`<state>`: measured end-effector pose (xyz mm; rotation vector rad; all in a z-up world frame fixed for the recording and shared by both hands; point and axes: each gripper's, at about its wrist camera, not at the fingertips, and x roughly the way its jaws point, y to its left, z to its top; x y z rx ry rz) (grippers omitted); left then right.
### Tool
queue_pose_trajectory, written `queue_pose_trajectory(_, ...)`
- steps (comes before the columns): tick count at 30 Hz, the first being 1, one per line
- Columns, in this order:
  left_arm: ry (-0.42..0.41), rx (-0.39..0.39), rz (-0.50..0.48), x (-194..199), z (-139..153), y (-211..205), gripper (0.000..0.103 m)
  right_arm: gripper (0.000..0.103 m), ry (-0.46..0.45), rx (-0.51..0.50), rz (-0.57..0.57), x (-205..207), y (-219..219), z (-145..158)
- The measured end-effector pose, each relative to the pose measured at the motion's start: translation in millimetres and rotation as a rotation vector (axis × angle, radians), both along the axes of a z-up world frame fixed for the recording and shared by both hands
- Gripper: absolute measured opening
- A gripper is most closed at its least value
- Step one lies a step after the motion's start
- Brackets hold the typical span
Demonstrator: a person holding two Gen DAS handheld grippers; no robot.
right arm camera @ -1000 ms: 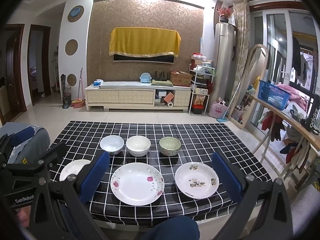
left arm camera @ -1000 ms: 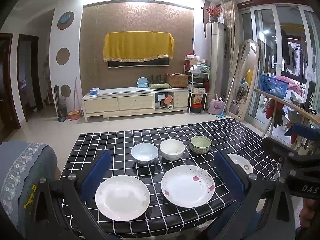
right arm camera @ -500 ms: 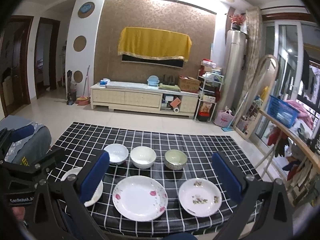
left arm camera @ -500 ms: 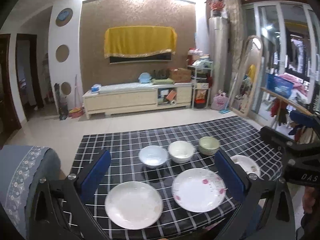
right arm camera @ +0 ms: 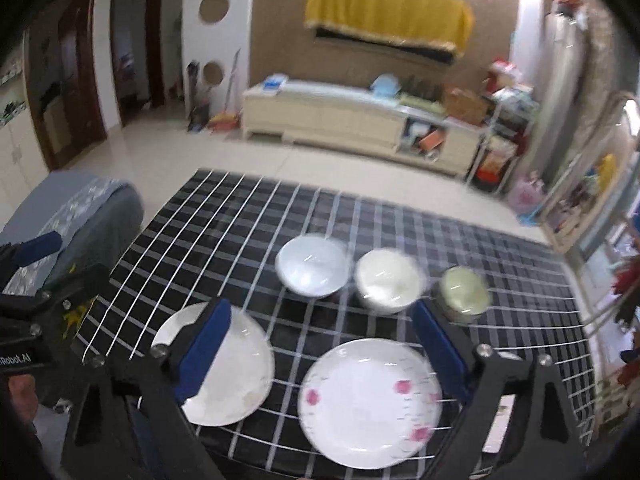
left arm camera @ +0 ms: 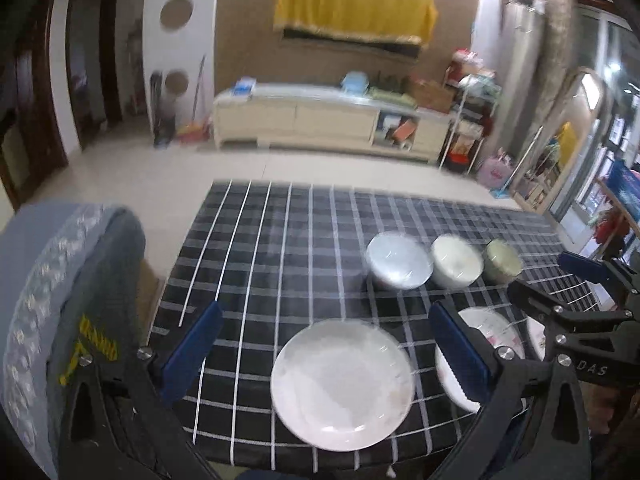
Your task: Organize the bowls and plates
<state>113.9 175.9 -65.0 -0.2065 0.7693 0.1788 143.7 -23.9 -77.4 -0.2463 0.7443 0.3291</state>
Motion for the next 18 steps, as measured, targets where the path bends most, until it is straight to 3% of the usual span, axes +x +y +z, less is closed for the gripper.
queue_pose_trajectory(5, 0.148, -0.077, 0.016, 11.5, -54.5, 18.9, 0.083, 0.077, 0.116, -0.03, 0.053, 23.8, 29.3, -44.5)
queue_pose_trajectory(9, 0.262, -0.168, 0.01, 17.0, -100.9, 30.5, 0.069, 0.071, 0.223, -0.043, 0.081, 37.8, 42.8, -83.3)
queue_pose_trajectory(12, 0.331, -0.188, 0.034, 19.3, -127.4, 36.4, 0.061, 0.068, 0.286, -0.068, 0.094, 43.0, 49.3, -107.7)
queue_pose_trajectory(18, 0.399, -0.21, 0.04, 16.6, -154.7, 41.4, 0.06, 0.065, 0.379, -0.133, 0.068, 51.5, 53.0, -151.2)
